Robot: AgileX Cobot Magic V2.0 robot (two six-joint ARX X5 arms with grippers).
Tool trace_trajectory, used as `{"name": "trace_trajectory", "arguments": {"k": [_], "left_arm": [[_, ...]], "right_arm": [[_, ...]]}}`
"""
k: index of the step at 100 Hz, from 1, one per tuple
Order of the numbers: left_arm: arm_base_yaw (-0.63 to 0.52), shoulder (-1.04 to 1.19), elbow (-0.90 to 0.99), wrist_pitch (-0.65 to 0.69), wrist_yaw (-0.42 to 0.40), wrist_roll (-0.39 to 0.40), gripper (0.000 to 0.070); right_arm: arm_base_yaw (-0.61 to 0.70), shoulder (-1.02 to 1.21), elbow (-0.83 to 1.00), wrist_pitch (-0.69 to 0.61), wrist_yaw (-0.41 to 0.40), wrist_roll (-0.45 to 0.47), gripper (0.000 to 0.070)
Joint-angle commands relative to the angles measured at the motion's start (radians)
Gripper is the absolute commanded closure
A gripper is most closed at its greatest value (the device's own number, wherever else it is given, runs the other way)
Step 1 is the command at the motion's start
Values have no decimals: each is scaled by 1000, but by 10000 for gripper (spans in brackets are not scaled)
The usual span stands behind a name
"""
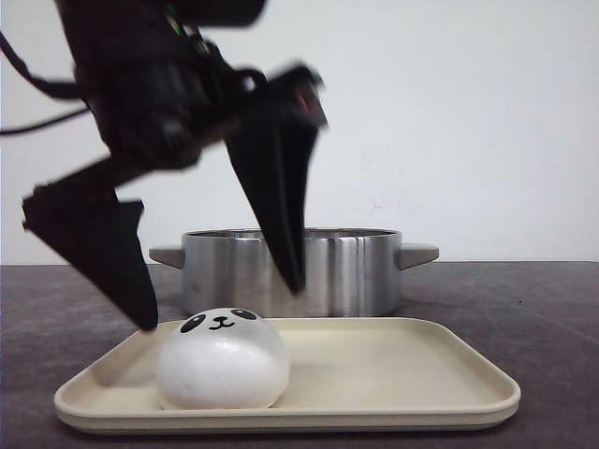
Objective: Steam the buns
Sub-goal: 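Lower the left gripper onto the last panda bun on the tray, grasp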
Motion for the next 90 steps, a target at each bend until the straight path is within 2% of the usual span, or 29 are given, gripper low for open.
{"name": "trace_trajectory", "arguments": {"k": [1, 27, 44, 64, 68, 80, 84, 90], "left_arm": [[-23, 38, 12, 8, -23, -57, 58], [-46, 95, 12, 13, -124, -121, 62], [-46, 96, 12, 34, -132, -146, 62], [-47, 97, 12, 86, -132, -219, 74], [-47, 97, 12, 93, -132, -220, 98], [-47, 97, 12, 90, -136, -219, 281], [-47, 97, 12, 85, -136, -219, 318], [-47, 98, 12, 78, -136, -219, 326]], "right_arm": [[13, -6, 19, 8, 2, -15, 682], [13, -71, 19, -5, -3, -33, 682], [13, -107, 19, -18, -3, -38, 682], [13, -137, 19, -16, -3, -38, 682], [13, -139, 19, -18, -3, -39, 682], [13, -139, 19, -30, -3, -49, 682], [13, -139, 19, -37, -3, -49, 683], [13, -139, 19, -45, -3, -49, 682]]}}
